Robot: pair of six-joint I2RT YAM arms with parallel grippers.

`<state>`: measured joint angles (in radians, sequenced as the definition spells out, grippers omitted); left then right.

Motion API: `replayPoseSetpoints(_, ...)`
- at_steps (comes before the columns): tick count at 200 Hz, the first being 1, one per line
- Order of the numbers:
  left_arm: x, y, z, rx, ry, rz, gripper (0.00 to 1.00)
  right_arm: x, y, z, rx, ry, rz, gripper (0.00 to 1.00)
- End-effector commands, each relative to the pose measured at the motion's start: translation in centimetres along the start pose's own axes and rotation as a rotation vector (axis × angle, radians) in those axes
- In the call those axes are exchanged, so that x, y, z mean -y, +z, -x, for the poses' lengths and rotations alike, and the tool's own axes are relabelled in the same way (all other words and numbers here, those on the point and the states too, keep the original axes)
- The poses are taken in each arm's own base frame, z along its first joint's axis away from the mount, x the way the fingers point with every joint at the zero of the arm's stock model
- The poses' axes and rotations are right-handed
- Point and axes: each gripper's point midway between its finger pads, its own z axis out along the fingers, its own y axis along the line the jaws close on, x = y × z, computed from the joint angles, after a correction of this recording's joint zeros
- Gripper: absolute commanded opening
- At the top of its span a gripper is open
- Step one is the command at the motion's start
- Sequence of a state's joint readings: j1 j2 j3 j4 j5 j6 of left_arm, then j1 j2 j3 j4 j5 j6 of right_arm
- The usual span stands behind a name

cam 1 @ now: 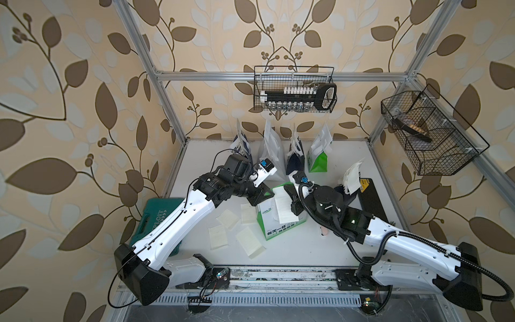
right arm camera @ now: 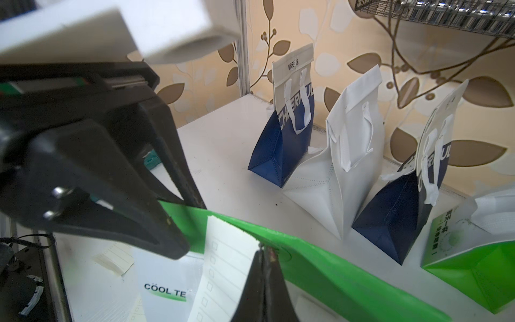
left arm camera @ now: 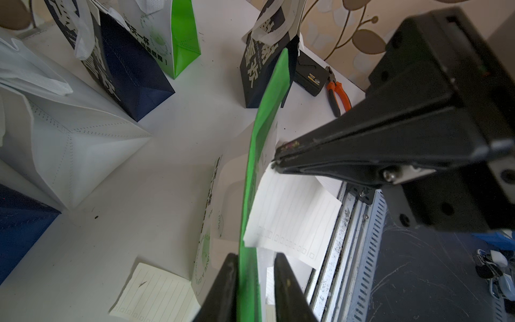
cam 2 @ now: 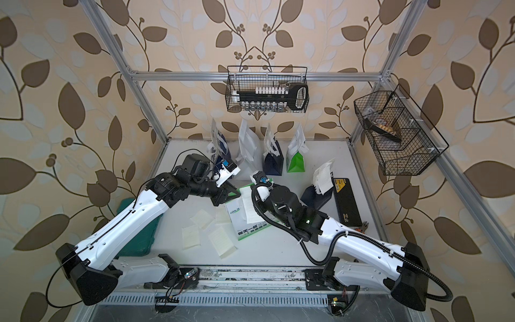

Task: Staple the receipts to the bags
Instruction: Hold the receipt from the takeout bag, then pick up the takeout bag at the center of the board.

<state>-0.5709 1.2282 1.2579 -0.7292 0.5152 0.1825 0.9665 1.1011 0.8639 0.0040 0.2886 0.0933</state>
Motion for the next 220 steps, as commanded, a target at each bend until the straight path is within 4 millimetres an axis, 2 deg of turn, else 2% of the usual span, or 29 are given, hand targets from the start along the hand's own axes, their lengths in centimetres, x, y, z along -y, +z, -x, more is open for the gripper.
replayPoseSetpoints(1,0.56,-0.6,1.34,0.042,0.038,0.0,0.23,-0.13,0.21,0.31,0.014,0.013,-0.005,0.0)
replayPoseSetpoints(86,0.49,-0.57,1.35,0.043,0.037,0.003,0.19,-0.25,0.36,0.03,0.01,0.009,-0.008,0.0)
replayPoseSetpoints(181,0.4,-0.47,1.31,0.041,0.034,0.004,0.19,-0.43,0.39,-0.06,0.014,0.012,-0.008,0.0)
replayPoseSetpoints(220,0.34,-0.47,1.31,0.04,0.032,0.007,0.13,-0.57,0.46,-0.2,0.011,0.011,-0.004,0.0)
